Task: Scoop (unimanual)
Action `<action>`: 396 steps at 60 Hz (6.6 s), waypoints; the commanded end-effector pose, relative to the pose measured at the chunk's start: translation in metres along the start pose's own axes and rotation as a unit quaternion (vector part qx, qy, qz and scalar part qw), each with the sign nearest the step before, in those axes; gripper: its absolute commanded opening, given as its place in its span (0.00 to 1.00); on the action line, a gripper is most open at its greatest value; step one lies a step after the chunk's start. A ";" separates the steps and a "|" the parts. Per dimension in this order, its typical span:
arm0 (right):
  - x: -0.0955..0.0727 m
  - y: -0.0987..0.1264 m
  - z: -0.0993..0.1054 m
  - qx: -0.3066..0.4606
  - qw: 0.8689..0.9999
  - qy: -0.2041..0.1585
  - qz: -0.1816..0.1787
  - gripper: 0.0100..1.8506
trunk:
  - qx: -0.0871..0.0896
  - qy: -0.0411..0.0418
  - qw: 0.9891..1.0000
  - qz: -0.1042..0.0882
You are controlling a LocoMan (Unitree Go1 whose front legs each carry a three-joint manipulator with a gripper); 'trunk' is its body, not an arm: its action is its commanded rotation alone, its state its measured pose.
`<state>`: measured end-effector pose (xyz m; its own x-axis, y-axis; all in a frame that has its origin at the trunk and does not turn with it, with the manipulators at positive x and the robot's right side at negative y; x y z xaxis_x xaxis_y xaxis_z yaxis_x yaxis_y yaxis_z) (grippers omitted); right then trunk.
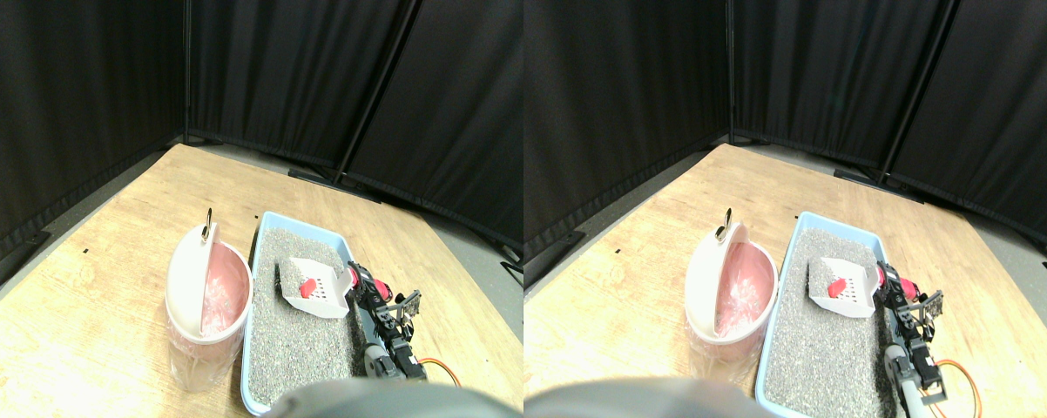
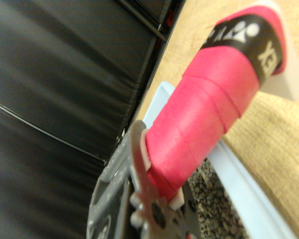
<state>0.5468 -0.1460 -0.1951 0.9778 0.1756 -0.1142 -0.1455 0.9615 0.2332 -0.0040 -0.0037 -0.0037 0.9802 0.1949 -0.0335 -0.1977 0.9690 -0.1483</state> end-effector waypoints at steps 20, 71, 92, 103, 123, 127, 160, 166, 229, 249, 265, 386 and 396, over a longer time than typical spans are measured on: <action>-0.008 0.022 0.077 0.078 0.988 -0.116 0.063 0.02 | -0.004 0.001 1.000 -0.006; -0.010 0.038 0.072 0.287 0.953 -0.091 0.041 0.02 | -0.013 0.002 1.000 0.001; -0.001 0.042 0.071 0.416 0.906 -0.061 0.043 0.02 | -0.017 0.004 1.000 0.005; 0.001 0.043 0.070 0.365 0.928 -0.059 0.052 0.02 | -0.017 0.005 1.000 0.007; 0.001 0.043 0.072 0.295 0.951 -0.068 0.063 0.02 | -0.019 0.007 1.000 0.011; 0.000 0.043 0.075 0.264 0.959 -0.074 0.074 0.02 | -0.020 0.007 1.000 0.012; -0.005 0.057 0.096 0.058 0.984 -0.072 0.150 0.02 | -0.026 0.005 0.999 0.029; -0.007 0.064 0.097 0.053 0.986 -0.060 0.144 0.02 | -0.028 0.004 0.999 0.034; -0.002 0.132 0.075 -0.082 0.969 0.034 0.229 0.02 | -0.060 0.003 0.994 0.090; 0.005 0.137 0.071 -0.182 0.952 0.046 0.244 0.02 | -0.060 0.003 0.994 0.088; 0.000 0.144 0.090 -0.216 0.944 0.036 0.247 0.02 | -0.060 0.002 0.995 0.085; -0.001 0.171 0.108 -0.388 0.894 0.011 0.222 0.02 | -0.070 0.003 0.994 0.084; 0.003 0.149 0.104 -0.328 0.923 -0.012 0.202 0.02 | -0.058 0.006 0.996 0.068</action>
<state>0.5407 -0.0248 -0.0693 0.8155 0.5330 -0.2256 -0.5767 0.7149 -0.3955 -0.0045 -0.0016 -0.0028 0.9410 0.3339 -0.0545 -0.3364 0.9062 -0.2561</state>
